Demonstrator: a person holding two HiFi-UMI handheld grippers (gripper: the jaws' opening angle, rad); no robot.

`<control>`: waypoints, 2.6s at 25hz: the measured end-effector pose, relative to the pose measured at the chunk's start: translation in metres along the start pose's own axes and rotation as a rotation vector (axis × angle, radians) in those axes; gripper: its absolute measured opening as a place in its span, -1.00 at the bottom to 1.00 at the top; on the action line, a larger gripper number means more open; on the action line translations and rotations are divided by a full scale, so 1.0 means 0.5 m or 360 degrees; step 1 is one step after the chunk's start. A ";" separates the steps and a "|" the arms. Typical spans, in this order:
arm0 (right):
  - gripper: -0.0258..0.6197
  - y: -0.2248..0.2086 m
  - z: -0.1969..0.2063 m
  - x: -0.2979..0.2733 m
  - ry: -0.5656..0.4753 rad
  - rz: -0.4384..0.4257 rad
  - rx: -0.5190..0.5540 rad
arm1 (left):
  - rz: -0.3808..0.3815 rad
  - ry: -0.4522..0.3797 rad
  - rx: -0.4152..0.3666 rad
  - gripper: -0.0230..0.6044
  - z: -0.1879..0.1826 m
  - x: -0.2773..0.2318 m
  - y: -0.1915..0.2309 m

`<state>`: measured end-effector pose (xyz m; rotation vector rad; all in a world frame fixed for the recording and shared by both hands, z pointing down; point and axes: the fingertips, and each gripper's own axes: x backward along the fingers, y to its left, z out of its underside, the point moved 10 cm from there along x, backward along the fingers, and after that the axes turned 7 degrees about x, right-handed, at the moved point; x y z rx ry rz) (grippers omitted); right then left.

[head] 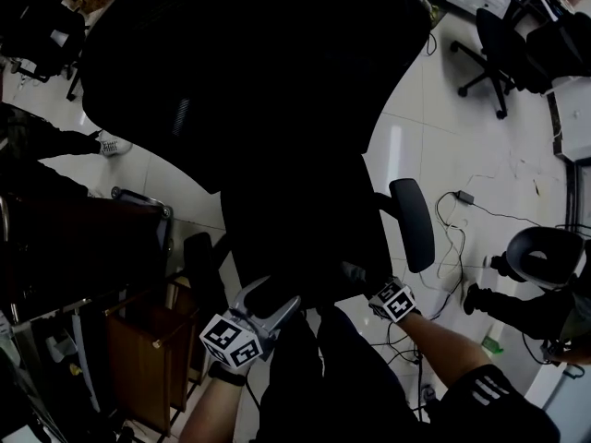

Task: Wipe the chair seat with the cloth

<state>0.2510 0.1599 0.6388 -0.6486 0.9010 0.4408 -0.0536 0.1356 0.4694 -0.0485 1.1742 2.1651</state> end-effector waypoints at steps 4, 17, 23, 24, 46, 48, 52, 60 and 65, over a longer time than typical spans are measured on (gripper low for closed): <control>-0.82 0.083 -0.125 0.062 -0.0389 -0.0138 0.0013 | -0.0034 -0.0057 -0.0049 0.02 -0.036 0.004 -0.042; -0.82 0.196 -0.310 0.401 -0.1206 -0.0115 -0.0166 | -0.0021 -0.0256 -0.0215 0.02 -0.106 0.130 -0.216; -0.82 0.352 -0.264 0.489 -0.1393 -0.0080 -0.0221 | 0.0091 -0.0319 -0.0324 0.02 -0.043 0.239 -0.295; -0.82 0.392 -0.255 0.498 -0.1421 -0.0078 -0.0206 | 0.0115 -0.0325 -0.0351 0.02 -0.026 0.266 -0.310; -0.82 0.912 -0.026 0.743 -0.1675 0.0049 0.0121 | 0.0282 -0.0445 -0.0546 0.02 0.292 0.682 -0.597; -0.83 0.917 -0.021 0.759 -0.1687 0.0036 0.0156 | 0.0285 -0.0481 -0.0566 0.02 0.289 0.681 -0.617; -0.83 0.931 -0.001 0.787 -0.1671 0.0030 0.0222 | 0.0292 -0.0523 -0.0584 0.02 0.294 0.683 -0.664; -0.83 0.928 0.027 0.835 -0.1676 0.0000 0.0269 | 0.0244 -0.0565 -0.0607 0.02 0.322 0.693 -0.727; -0.83 0.918 0.037 0.842 -0.1692 0.0004 0.0284 | 0.0222 -0.0580 -0.0623 0.02 0.328 0.695 -0.740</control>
